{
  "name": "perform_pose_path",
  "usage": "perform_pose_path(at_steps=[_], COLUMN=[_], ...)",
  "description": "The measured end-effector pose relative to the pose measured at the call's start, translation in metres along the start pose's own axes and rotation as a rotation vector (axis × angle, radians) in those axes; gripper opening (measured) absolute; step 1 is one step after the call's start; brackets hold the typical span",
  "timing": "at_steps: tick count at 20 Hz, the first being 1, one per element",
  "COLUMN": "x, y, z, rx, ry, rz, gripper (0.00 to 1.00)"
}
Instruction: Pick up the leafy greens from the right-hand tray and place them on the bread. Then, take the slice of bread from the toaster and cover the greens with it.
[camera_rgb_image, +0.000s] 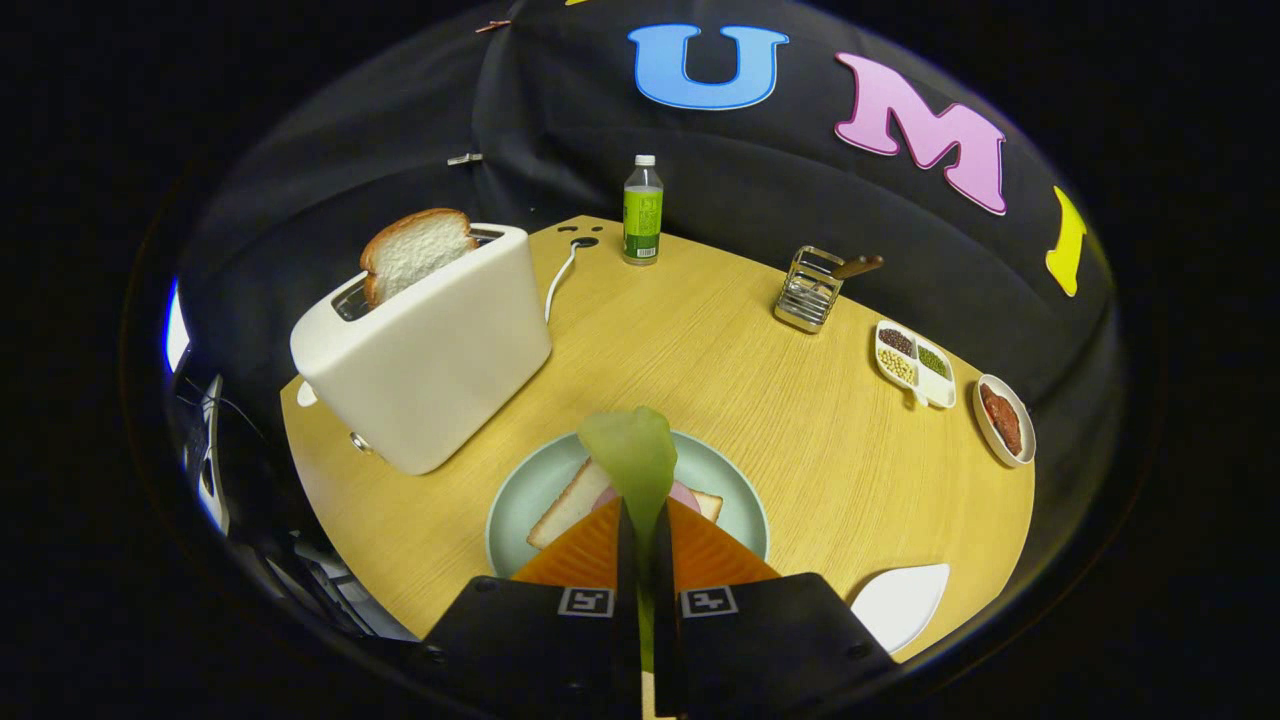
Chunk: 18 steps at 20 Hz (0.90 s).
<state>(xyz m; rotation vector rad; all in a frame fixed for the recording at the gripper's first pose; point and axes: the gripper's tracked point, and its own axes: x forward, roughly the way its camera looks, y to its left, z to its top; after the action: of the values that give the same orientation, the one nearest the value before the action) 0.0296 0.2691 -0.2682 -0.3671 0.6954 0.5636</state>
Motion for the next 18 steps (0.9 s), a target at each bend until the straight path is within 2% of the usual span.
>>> perform_pose_path(at_steps=[5,10,11,12,18], x=[0.013,0.018,0.019,0.020,0.020], y=[0.004,0.008,0.009,0.010,0.007], z=[-0.004,-0.002,-0.004,-0.004,-0.002], rx=[0.050,0.093,0.097,0.098,0.105], ry=[0.033,0.041,0.050,0.051,0.051], rz=[0.021,0.036,0.038,0.040,0.035], gripper=[0.13,0.23,0.32,0.35,0.71])
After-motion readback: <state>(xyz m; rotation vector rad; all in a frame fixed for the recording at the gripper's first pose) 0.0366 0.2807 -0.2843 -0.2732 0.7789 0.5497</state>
